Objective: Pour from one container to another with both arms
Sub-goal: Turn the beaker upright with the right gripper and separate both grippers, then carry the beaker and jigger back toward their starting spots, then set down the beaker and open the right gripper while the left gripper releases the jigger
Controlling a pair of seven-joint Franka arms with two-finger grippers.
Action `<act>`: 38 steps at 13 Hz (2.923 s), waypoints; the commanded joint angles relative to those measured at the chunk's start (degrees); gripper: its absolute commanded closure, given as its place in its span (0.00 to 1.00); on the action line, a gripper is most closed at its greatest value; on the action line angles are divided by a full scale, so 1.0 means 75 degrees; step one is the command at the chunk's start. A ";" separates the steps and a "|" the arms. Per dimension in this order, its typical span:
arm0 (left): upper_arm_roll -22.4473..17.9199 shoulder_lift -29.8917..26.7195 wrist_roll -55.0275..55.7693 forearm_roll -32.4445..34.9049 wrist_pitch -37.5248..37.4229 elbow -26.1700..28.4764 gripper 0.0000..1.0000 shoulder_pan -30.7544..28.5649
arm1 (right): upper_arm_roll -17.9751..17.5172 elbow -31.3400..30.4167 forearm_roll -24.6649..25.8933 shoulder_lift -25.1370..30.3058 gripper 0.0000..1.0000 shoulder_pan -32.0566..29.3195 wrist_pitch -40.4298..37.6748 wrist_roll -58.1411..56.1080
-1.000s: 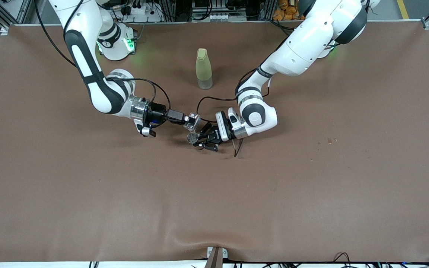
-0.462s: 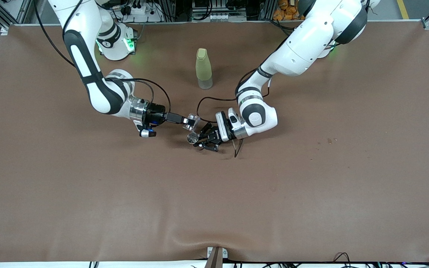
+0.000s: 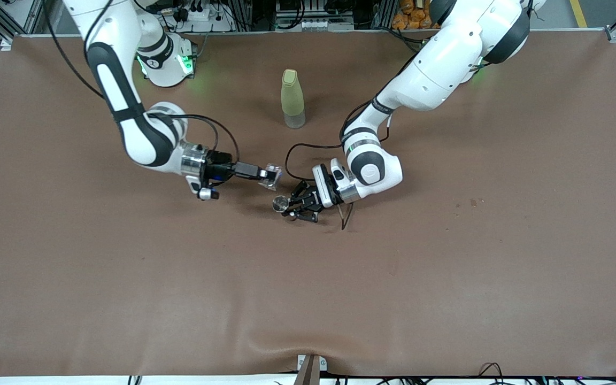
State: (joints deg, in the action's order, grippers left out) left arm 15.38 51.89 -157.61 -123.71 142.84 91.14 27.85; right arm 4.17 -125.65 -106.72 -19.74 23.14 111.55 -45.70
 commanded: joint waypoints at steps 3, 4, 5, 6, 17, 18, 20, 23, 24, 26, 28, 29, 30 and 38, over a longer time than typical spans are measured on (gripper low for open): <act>0.0094 -0.0752 -0.0633 0.0109 0.0161 0.0690 1.00 -0.0582 | -0.0076 0.0954 0.3628 0.0066 0.75 -0.2635 -0.2108 -0.1180; 0.0140 -0.0952 -0.0352 0.0471 0.0150 0.0936 1.00 -0.0793 | -0.0076 0.1270 0.4320 -0.0039 0.75 -0.3081 -0.2437 -0.1938; 0.0176 -0.1151 -0.0129 0.0776 0.0138 0.1182 1.00 -0.1027 | -0.0076 0.1540 0.4745 -0.0238 0.74 -0.3457 -0.2672 -0.3221; 0.0199 -0.1385 0.0024 0.1058 0.0092 0.1509 1.00 -0.1285 | -0.0076 0.1682 0.4842 -0.0460 0.74 -0.3785 -0.2802 -0.4359; 0.0281 -0.2829 0.1748 0.6083 -0.4030 0.3809 1.00 -0.5466 | -0.0076 0.4262 0.6776 -0.2759 0.71 -0.6414 -0.3975 -1.1104; 0.0270 -0.2829 0.1923 0.6448 -0.4428 0.3809 1.00 -0.5854 | -0.0076 0.4285 0.6823 -0.2898 0.71 -0.6425 -0.3987 -1.1538; 0.0270 -0.2817 0.2181 0.7245 -0.4934 0.3809 1.00 -0.6627 | -0.0087 0.4366 0.6788 -0.3425 0.71 -0.6484 -0.4220 -1.1974; 0.0258 -0.2665 0.2182 0.7984 -0.5368 0.3739 1.00 -0.7647 | -0.0076 0.4765 0.6846 -0.3895 0.70 -0.6612 -0.4221 -1.2374; 0.0270 -0.2444 0.2159 0.8207 -0.5474 0.3658 1.00 -0.7999 | -0.0076 0.4812 0.6858 -0.4047 0.70 -0.6659 -0.4221 -1.2456; 0.0246 -0.2209 0.2077 0.8524 -0.5522 0.3529 1.00 -0.8410 | -0.0087 0.5057 0.6823 -0.4550 0.69 -0.6835 -0.4221 -1.2562; 0.0246 -0.1893 0.2007 0.8701 -0.5522 0.3353 1.00 -0.8739 | -0.0087 0.5070 0.6811 -0.4681 0.64 -0.6847 -0.4221 -1.2621; 0.0246 -0.1729 0.1937 0.8771 -0.5534 0.3213 1.00 -0.8868 | -0.0087 0.5059 0.6800 -0.4704 0.58 -0.6847 -0.4221 -1.2737; 0.0235 -0.1576 0.1855 0.8876 -0.5603 0.3096 1.00 -0.8893 | -0.0087 0.5059 0.6788 -0.4728 0.50 -0.6847 -0.4221 -1.2808; 0.0211 -0.1048 0.1842 0.8877 -0.5768 0.2673 1.00 -0.9092 | -0.0099 0.5385 0.6788 -0.4658 0.02 -0.7023 -0.4665 -1.2669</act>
State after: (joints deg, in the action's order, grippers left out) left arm 16.38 43.11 -143.18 -58.42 101.09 112.42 -39.45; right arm 4.45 -88.20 -56.74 -54.58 -28.06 78.82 -141.45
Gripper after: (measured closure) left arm 0.789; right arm 0.260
